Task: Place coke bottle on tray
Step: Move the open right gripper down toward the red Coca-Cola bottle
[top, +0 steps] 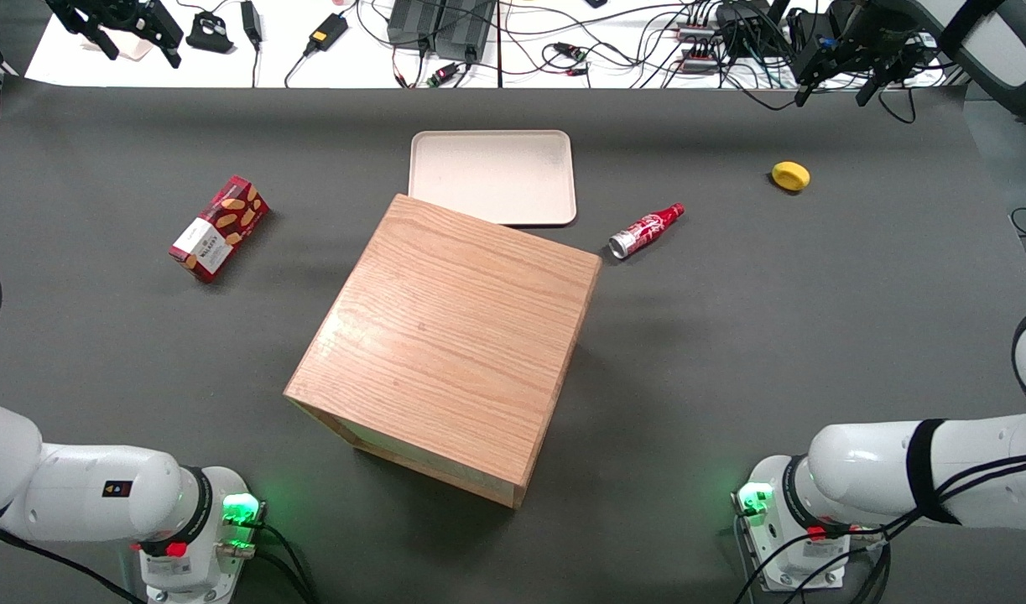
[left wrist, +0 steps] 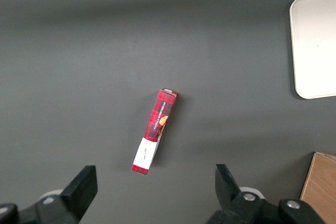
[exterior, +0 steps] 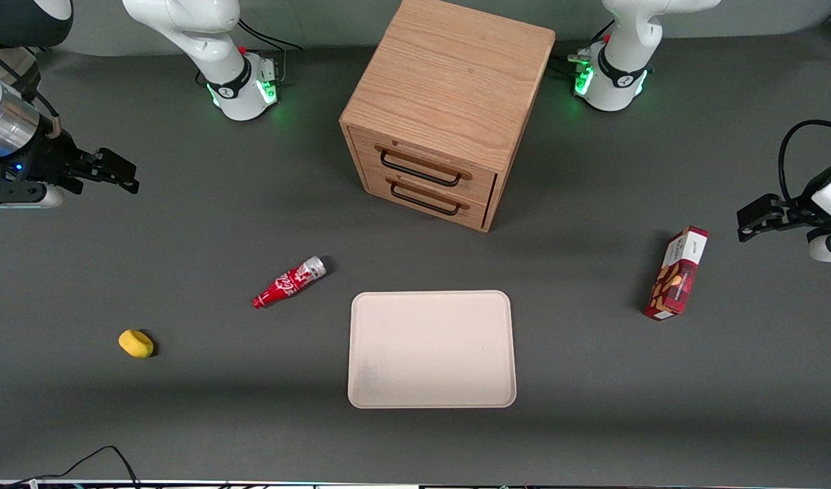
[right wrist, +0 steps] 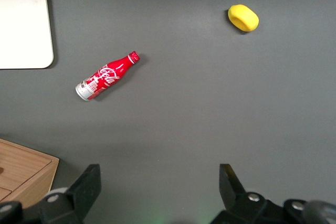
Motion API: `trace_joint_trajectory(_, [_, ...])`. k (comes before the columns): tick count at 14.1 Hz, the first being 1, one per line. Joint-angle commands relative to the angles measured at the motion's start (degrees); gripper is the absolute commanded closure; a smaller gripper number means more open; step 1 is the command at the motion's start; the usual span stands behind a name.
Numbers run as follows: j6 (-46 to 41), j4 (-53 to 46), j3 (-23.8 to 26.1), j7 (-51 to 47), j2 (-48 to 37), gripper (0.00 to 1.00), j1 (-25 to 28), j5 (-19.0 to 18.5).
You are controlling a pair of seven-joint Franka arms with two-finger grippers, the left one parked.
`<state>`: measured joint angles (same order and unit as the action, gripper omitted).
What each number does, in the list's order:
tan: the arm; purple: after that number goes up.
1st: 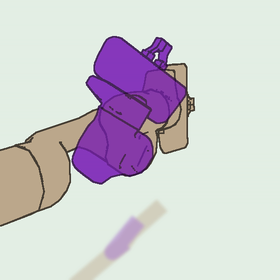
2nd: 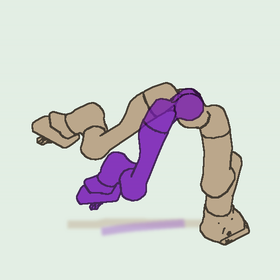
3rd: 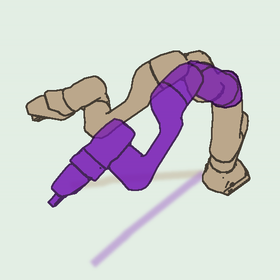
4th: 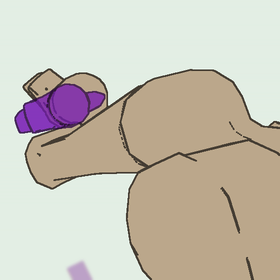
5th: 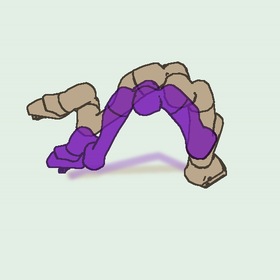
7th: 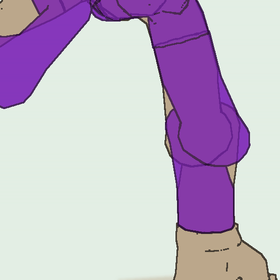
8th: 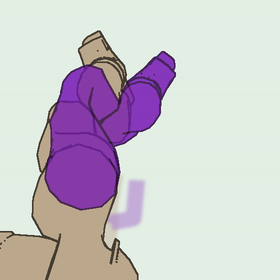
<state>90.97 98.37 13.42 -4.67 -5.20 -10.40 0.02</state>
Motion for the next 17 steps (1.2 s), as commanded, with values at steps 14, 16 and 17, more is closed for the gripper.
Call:
trace_joint_trajectory(14, [14.92, -0.02, 1.17, -38.50, 18.28, 0.00, 11.97, 0.68])
trace_joint_trajectory(16, [17.21, 0.33, 1.26, -48.45, 22.41, 0.00, 13.12, 0.68])
trace_joint_trajectory(17, [18.44, 0.42, 1.26, -53.81, 24.26, 0.00, 13.74, 0.68])
